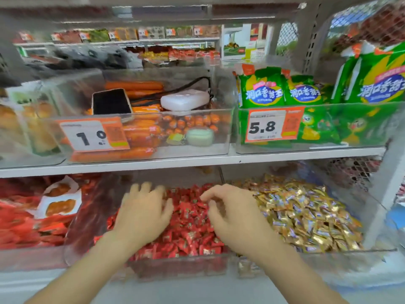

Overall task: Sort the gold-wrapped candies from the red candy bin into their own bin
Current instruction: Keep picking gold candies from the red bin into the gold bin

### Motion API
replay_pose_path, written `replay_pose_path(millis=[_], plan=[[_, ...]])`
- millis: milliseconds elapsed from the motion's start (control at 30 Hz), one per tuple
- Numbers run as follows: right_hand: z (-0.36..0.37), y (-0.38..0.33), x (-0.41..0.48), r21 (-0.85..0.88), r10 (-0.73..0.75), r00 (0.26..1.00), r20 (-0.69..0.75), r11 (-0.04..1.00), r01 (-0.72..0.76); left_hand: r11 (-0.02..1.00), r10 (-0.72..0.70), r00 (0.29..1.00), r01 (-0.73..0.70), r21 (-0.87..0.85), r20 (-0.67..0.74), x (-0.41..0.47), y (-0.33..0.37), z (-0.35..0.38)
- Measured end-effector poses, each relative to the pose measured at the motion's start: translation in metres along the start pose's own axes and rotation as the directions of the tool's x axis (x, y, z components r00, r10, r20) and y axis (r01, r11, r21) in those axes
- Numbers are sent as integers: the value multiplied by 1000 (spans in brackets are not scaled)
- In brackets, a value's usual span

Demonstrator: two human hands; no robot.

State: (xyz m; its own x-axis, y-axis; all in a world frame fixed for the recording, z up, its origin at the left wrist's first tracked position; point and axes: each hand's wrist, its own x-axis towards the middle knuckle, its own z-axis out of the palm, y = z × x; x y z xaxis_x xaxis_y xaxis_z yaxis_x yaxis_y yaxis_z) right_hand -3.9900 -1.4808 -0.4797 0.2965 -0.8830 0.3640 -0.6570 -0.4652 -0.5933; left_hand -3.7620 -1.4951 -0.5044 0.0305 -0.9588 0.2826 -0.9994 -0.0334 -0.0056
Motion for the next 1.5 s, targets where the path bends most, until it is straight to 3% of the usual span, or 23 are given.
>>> replay_pose_path(millis=[100,200,333,500,600,767,967,1033,1133,1233,1300,1367,1500], plan=[[51,-10,32,-181,79,982,172,982,-48,952,-294,881,305,30,371,13,-45,24],[85,-9,67,-351,273,923,270,921,-170,907,-334,788,418,-50,517,36,-68,58],[117,4,103,-378,492,812,313,849,-369,918,-225,820,360,-168,526,67,-79,89],[149,9,130,-352,524,728,441,848,-397,804,-233,853,439,-401,467,89,-78,104],[146,-4,140,-204,462,748,476,886,-417,763,-191,860,433,-480,473,94,-62,98],[145,-8,138,5,444,714,541,847,-531,556,-168,838,515,-653,518,89,-49,73],[127,-16,123,192,350,796,494,849,-493,422,-152,936,352,-835,318,72,-50,49],[117,-17,118,231,267,829,492,878,-420,441,-88,964,263,-858,250,60,-53,34],[96,-21,101,294,117,842,527,904,-310,643,90,964,135,-754,249,38,-65,22],[88,-19,75,285,-22,830,558,944,-166,774,305,862,24,-633,406,11,-83,13],[87,-14,60,180,-79,795,602,983,-38,824,337,796,10,-566,504,-3,-91,7],[85,-8,51,46,-83,761,644,997,69,846,311,782,29,-532,539,-9,-95,1],[96,1,45,-116,-35,743,668,982,150,882,268,735,74,-466,623,-5,-93,4]])
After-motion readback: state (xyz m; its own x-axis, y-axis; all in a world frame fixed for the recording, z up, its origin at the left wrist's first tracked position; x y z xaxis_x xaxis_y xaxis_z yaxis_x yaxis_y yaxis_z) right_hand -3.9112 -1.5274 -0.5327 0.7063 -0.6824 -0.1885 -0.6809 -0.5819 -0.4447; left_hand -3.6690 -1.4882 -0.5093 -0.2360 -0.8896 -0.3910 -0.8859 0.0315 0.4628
